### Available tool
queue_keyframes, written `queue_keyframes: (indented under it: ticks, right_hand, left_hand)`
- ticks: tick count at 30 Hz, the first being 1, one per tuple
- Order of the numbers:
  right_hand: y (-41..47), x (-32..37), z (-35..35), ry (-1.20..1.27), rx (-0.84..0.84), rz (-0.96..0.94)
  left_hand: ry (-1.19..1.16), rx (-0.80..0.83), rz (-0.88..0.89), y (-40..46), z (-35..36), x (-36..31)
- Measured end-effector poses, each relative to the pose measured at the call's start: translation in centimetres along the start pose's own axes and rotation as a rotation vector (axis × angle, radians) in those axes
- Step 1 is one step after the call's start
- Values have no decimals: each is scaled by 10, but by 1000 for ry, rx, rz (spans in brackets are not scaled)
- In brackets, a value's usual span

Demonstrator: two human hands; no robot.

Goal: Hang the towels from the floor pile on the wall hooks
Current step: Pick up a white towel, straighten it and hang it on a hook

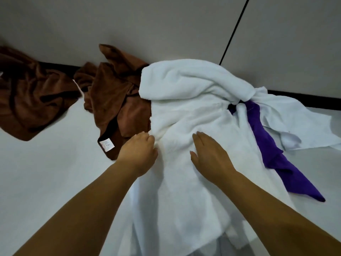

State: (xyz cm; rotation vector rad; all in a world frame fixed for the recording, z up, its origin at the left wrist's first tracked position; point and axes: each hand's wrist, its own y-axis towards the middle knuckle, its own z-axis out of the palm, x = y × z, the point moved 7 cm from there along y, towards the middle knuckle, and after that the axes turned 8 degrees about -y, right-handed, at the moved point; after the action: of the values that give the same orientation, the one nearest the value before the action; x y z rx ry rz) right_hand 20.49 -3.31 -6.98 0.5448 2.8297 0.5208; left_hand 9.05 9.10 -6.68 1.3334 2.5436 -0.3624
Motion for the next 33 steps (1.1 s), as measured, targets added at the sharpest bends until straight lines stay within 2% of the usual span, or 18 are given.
queue_keyframes:
  ticks: [4, 11, 14, 20, 27, 29, 33]
  right_hand:
    - [-6, 9, 21, -37, 67, -92]
    - [-11, 8, 62, 5, 272, 22]
    - [-9, 4, 64, 31, 291, 51]
    - [-13, -3, 42, 161, 334, 90]
    - [6, -12, -24, 189, 365, 64]
    - [12, -21, -54, 222, 290, 110]
    - [31, -41, -126, 318, 36, 242]
  left_hand:
    - [1, 2, -68, 7, 5, 22]
    - [-45, 51, -82, -2, 13, 36]
    - [-20, 53, -98, -1, 13, 43]
    - [13, 17, -85, -6, -4, 35]
    - [102, -47, 42, -17, -40, 2]
    - [121, -98, 81, -21, -59, -14]
    - [108, -177, 157, -32, -92, -46]
